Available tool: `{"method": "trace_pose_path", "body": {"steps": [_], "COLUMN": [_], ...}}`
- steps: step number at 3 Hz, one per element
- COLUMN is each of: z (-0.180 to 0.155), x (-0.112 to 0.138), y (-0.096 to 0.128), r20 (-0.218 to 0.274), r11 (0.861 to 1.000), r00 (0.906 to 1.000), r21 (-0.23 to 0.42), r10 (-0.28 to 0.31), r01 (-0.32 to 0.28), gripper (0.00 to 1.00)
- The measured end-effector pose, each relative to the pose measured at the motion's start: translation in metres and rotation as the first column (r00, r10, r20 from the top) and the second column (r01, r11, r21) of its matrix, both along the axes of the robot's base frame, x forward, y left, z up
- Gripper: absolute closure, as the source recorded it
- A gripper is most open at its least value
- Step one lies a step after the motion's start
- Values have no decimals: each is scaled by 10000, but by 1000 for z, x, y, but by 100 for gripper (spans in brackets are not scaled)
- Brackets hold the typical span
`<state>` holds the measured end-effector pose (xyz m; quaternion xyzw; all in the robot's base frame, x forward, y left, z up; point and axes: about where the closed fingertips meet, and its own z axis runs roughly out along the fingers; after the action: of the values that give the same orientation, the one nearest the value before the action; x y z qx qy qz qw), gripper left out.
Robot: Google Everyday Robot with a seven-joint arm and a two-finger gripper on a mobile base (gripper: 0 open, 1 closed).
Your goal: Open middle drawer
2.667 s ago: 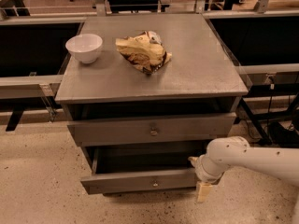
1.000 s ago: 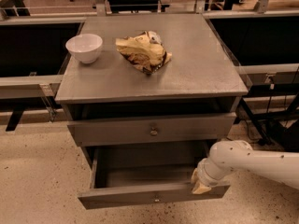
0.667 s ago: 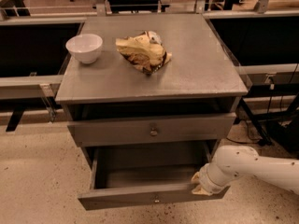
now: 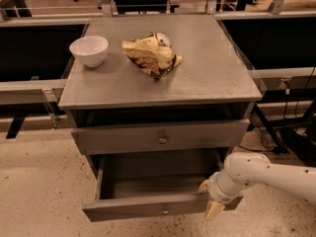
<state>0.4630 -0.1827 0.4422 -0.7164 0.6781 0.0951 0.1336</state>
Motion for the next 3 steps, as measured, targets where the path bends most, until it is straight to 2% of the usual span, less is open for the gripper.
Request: {"method": "trace_pose_path", "body": {"steps": [1, 2, 3], "z": [0, -6, -3], "x": [0, -14, -43], "y": [0, -1, -1], "r20": [0, -299, -680], "r11": [10000, 10000, 9998], "r00": [10000, 9995, 9975], "r21": [0, 26, -80], "r10": [0, 33, 185], "r01": [0, -32, -190], "gripper": [1, 45, 60]}}
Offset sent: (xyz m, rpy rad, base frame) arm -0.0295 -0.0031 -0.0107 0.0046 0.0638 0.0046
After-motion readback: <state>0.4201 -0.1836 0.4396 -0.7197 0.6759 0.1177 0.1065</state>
